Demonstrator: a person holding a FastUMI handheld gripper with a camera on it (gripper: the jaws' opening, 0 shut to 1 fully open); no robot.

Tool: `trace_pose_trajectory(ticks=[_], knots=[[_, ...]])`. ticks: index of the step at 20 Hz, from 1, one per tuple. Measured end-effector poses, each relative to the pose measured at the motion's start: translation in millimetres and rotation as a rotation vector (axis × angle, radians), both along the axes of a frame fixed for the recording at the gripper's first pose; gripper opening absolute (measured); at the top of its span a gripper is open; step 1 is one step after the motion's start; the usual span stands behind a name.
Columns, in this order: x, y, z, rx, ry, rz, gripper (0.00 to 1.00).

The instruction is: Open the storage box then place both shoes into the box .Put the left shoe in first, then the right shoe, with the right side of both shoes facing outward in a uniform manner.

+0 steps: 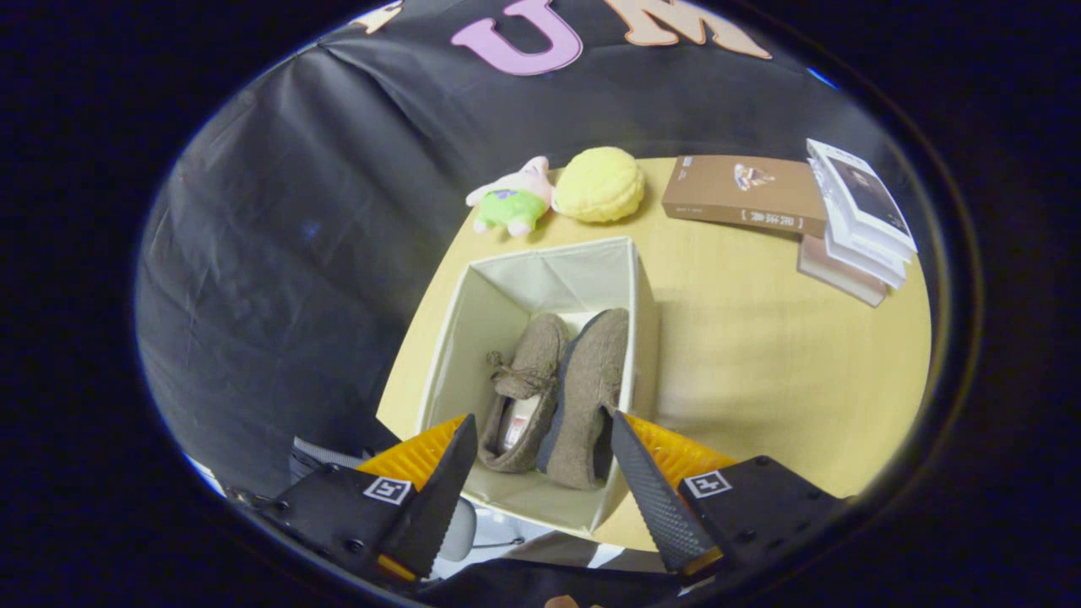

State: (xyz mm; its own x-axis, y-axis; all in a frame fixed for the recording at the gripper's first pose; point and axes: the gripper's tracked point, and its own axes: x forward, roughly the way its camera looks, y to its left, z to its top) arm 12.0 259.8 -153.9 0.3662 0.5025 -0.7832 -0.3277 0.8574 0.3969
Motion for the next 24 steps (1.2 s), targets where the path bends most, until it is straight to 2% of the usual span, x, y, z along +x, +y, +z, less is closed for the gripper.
trace_pose_trajectory(ticks=[6,11,17,19,24], knots=[[23,-56,22,0.028,-0.152,-0.093,1.00],[50,-117,64,0.056,-0.456,-0.216,1.00],[45,-168,144,0.082,-0.803,-0.323,1.00],[42,-187,170,0.042,-0.925,-0.362,1.00],[18,-222,211,-0.018,-1.106,-0.435,1.00]])
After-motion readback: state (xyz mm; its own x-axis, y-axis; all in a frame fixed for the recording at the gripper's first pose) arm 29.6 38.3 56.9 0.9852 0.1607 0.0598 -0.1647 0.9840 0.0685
